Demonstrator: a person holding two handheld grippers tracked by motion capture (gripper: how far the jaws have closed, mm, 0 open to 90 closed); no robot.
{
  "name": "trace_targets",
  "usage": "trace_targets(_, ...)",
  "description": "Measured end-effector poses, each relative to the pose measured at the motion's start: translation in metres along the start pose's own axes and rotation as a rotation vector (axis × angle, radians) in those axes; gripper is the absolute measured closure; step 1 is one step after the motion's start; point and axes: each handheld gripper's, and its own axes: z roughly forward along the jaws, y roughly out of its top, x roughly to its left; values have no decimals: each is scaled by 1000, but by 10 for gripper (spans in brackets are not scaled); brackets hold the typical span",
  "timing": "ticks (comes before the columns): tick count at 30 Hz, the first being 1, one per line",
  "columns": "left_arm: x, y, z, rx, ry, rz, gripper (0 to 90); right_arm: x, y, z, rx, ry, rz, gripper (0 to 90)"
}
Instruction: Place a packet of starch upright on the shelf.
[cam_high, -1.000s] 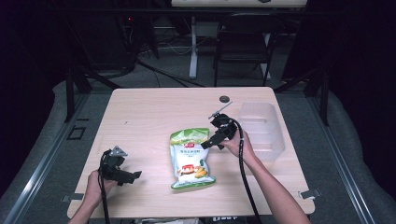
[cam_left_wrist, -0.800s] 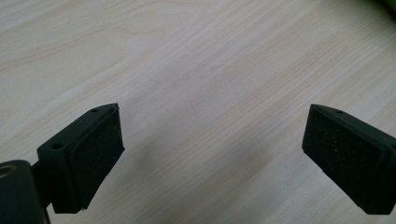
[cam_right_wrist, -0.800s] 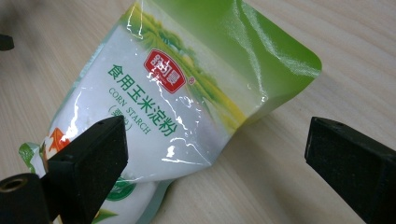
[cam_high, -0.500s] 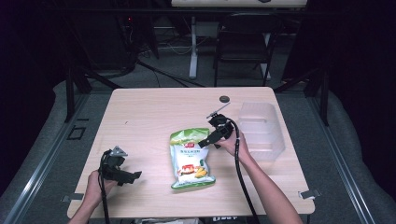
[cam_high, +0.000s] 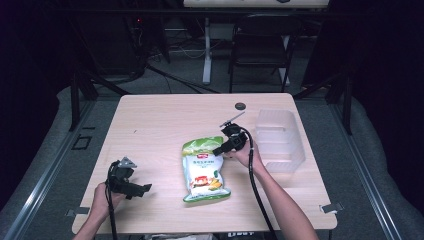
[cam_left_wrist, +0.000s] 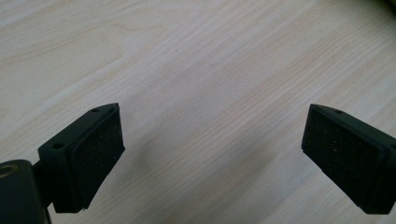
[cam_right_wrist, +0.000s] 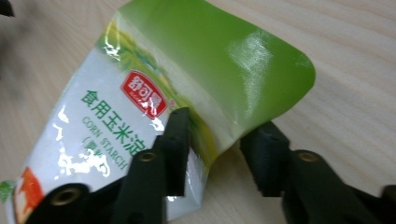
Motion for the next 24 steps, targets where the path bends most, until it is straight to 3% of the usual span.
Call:
trace_targets(1, 0, 0, 0, 1, 0, 2, 54, 0, -2, -1, -4, 19, 4, 734)
trace_targets(3, 0, 0, 0, 3, -1, 0, 54, 0, -2, -2, 14, 23, -16, 769)
trace_targets(4, 0, 0, 0, 3, 0, 0, 54, 4, -4, 0, -3, 17, -17, 842)
trace_targets(7, 0, 0, 0, 2, 0, 0, 54, 12, -4, 0, 15, -20, -49, 877)
trace_targets(14, 0, 0, 0, -1, -1, 3, 54, 22, -15, -4, 19, -78, -55, 887)
trace_targets(21, -1, 1, 0, 2, 3, 4, 54, 30, -35, -11, 6, -72, -31, 878)
trace_targets(23, -2, 2, 1, 5, 2, 9, 54, 27, -37, -14, 23, -83, -29, 742)
trace_targets(24, -2, 2, 1, 5, 2, 9, 54, 27, -37, -14, 23, -83, -29, 742)
